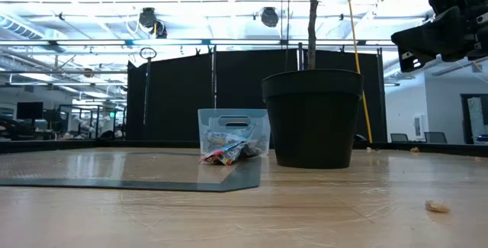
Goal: Pick and place Granola Bars by type
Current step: Put the left red granola bar into the bottom transparent bin
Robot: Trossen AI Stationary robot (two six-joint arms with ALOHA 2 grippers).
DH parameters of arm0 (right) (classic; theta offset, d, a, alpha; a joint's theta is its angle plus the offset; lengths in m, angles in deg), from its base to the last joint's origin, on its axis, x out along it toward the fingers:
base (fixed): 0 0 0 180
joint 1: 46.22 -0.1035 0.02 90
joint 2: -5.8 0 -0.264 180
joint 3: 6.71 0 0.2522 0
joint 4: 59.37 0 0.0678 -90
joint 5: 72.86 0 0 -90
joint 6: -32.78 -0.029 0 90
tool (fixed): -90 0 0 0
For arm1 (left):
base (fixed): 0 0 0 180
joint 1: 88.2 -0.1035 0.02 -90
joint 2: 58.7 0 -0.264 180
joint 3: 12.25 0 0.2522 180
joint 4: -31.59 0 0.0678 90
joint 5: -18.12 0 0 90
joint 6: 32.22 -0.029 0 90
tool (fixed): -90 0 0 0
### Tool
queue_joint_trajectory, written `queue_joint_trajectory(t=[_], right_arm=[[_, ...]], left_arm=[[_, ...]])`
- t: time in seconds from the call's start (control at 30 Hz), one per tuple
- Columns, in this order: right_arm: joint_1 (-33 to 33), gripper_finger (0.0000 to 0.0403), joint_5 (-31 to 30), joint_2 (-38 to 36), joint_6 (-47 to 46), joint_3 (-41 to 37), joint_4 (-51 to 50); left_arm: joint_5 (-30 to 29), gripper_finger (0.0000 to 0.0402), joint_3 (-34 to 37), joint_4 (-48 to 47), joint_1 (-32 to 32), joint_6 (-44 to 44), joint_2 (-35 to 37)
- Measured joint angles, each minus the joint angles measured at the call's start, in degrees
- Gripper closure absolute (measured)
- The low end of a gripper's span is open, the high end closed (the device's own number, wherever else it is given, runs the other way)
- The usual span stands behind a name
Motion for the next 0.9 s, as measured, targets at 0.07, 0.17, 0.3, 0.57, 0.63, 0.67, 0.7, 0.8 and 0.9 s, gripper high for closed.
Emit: queue_joint_trajectory(t=[0.07,0.17,0.3,0.57,0.63,0.67,0.7,0.8,0.9], right_arm=[[0.0,0.0403,0.0,0.0,0.0,0.0,0.0],[0.0,0.0403,0.0,0.0,0.0,0.0,0.0],[0.0,0.0403,0.0,0.0,0.0,0.0,0.0],[0.0,0.0403,0.0,0.0,0.0,0.0,0.0],[0.0,0.0403,0.0,0.0,0.0,0.0,0.0],[0.0,0.0403,0.0,0.0,0.0,0.0,0.0],[0.0,0.0403,0.0,0.0,0.0,0.0,0.0],[0.0,0.0403,0.0,0.0,0.0,0.0,0.0],[0.0,0.0403,0.0,0.0,0.0,0.0,0.0]], left_arm=[[0.5,0.0401,-0.7,0.2,0.9,5.7,-2.1],[1.9,0.0401,-0.7,0.6,1.4,10.0,-4.4],[3.4,0.0400,-0.7,1.5,-0.4,11.0,-7.1],[6.2,0.0400,-0.7,0.0,-2.6,10.1,-8.7],[7.5,0.0398,-0.7,-2.1,-2.6,10.1,-8.7],[8.1,0.0398,-0.7,-3.1,-2.4,10.0,-8.7],[8.5,0.0399,-0.7,-4.3,-2.2,9.9,-8.7],[8.9,0.0399,-0.7,-6.5,-1.2,9.9,-8.4],[9.1,0.0397,-0.7,-7.5,-0.8,9.8,-8.4]])
